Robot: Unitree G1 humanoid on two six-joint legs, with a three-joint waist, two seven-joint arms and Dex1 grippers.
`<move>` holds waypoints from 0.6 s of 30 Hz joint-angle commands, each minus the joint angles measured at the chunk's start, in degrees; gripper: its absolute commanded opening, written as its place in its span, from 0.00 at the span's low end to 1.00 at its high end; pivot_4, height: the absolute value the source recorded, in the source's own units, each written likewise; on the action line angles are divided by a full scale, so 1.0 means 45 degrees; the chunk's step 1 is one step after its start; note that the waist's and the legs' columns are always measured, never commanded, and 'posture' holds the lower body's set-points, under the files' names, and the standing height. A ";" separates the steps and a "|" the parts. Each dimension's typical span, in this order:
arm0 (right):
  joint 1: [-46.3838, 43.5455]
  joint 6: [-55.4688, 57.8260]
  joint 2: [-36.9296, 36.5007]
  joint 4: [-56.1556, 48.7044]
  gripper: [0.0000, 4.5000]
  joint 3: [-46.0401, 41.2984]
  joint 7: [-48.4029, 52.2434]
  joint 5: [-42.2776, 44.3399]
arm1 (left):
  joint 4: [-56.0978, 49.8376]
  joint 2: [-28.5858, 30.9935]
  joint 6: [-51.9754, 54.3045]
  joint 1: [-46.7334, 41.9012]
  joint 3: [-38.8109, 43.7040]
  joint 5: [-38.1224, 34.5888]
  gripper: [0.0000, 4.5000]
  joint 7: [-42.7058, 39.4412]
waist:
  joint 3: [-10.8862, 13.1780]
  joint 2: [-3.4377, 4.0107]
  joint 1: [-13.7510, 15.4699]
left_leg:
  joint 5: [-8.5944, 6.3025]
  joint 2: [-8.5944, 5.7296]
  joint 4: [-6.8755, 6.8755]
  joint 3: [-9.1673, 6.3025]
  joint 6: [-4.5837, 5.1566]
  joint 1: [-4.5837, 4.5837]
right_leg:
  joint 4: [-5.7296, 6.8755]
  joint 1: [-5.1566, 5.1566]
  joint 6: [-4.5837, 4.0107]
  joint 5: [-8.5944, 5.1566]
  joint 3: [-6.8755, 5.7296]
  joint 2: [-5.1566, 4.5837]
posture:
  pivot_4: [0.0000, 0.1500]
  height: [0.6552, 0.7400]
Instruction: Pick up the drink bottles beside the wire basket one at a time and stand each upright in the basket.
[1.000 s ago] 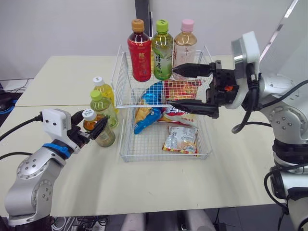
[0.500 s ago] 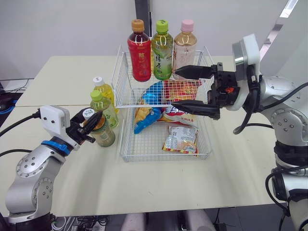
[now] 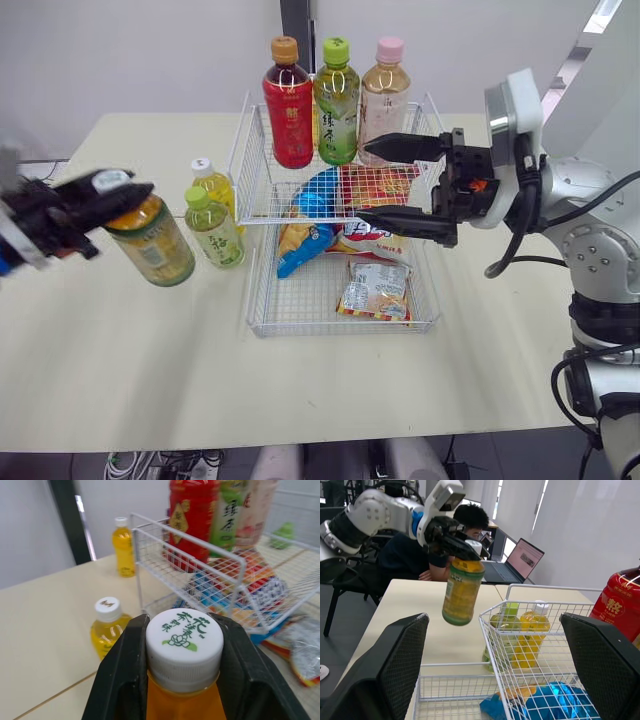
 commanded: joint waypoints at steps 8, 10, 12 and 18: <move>-0.0098 -0.0463 0.0038 0.0097 1.00 -0.0523 -0.0186 -0.0044 | 0.4647 0.2078 0.0620 -0.9297 -0.5409 -0.0141 0.30 -0.2903 | 0.0021 -0.0024 0.0061 | 0.0001 -0.0001 0.0000 -0.0001 -0.0001 -0.0014 | 0.0007 -0.0009 0.0011 -0.0006 -0.0012 0.0014 | 1.00 1.00; -0.0066 -0.0513 0.0060 0.0063 1.00 -0.0567 -0.0404 -0.0122 | 0.5355 0.1480 0.0645 -1.1537 -0.6832 0.0645 0.30 -0.3540 | 0.0020 -0.0027 0.0028 | 0.0001 -0.0008 0.0015 -0.0004 -0.0002 -0.0043 | 0.0004 -0.0026 0.0018 -0.0002 -0.0019 0.0034 | 1.00 1.00; 0.0027 -0.0426 -0.0023 -0.0137 1.00 -0.0680 -0.0615 -0.0072 | 0.6041 0.0701 0.0503 -1.3410 -0.8041 0.1510 0.30 -0.4270 | 0.0021 -0.0025 0.0018 | 0.0001 -0.0007 0.0021 0.0001 -0.0002 -0.0065 | 0.0016 -0.0048 0.0019 -0.0001 -0.0008 0.0031 | 1.00 1.00; 0.0534 -0.0048 -0.0463 -0.0965 1.00 -0.1147 -0.1309 0.0143 | 0.7874 -0.1714 -0.0035 -1.6568 -0.9771 0.3303 0.30 -0.6146 | 0.0025 -0.0019 -0.0005 | 0.0004 -0.0006 0.0053 -0.0004 -0.0003 -0.0181 | 0.0043 -0.0171 0.0004 0.0009 -0.0015 0.0038 | 1.00 1.00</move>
